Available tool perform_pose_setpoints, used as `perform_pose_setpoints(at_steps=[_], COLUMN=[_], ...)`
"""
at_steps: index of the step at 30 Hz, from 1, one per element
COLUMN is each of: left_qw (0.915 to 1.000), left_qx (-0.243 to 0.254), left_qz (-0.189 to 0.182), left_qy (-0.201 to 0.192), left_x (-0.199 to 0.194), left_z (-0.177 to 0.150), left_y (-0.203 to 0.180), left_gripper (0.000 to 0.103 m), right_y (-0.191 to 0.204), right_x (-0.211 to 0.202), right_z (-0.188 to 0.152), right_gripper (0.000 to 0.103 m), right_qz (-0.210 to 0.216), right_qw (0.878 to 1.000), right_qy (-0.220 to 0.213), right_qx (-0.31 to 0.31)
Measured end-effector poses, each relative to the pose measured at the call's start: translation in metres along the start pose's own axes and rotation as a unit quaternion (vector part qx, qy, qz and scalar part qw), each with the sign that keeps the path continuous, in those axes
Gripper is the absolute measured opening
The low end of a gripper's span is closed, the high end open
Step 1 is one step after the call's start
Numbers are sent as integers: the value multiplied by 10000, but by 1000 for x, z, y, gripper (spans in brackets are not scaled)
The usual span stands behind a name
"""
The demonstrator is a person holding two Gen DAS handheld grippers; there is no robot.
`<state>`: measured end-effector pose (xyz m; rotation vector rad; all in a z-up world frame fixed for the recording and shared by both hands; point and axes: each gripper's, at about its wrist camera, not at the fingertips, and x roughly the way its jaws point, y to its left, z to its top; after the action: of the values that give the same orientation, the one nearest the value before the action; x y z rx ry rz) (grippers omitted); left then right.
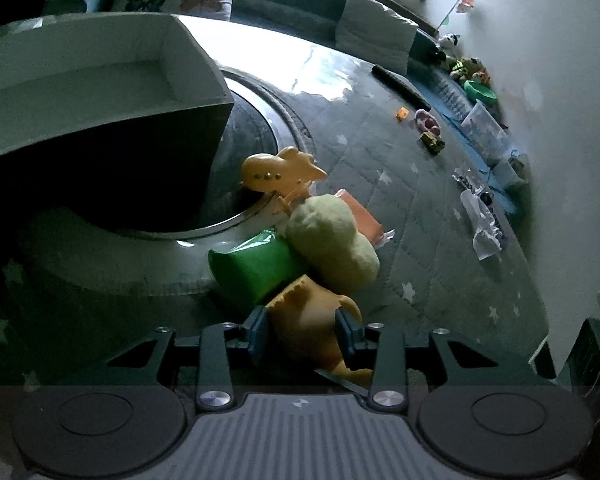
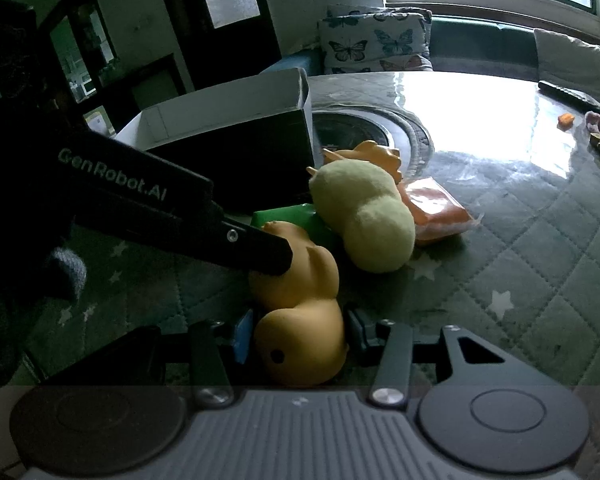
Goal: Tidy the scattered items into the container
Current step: 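Close the right tool on the yellow rubber duck while the left tool grips its other side, then lift the duck with both tools, lower it into the white box, open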
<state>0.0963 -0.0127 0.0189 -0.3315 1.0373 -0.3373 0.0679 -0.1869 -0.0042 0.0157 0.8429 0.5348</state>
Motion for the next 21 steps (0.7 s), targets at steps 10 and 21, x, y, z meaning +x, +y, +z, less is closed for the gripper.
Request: perform_pose_setpoints(at_steps=[10, 21], left_qw=[9977, 9971], left_qx=[-486, -623], left_qz=[-422, -404], left_qy=[223, 155], left_x=[2, 1], left_z=[-5, -8], left_y=[16, 17], left_gripper=[40, 42], right_y=[1, 7], right_x=[-3, -4], right_z=[-3, -4], right_gripper=[47, 47], right_qz=[53, -21], right_qw=[9999, 10000], right_qy=[-45, -6], right_qx=[74, 4])
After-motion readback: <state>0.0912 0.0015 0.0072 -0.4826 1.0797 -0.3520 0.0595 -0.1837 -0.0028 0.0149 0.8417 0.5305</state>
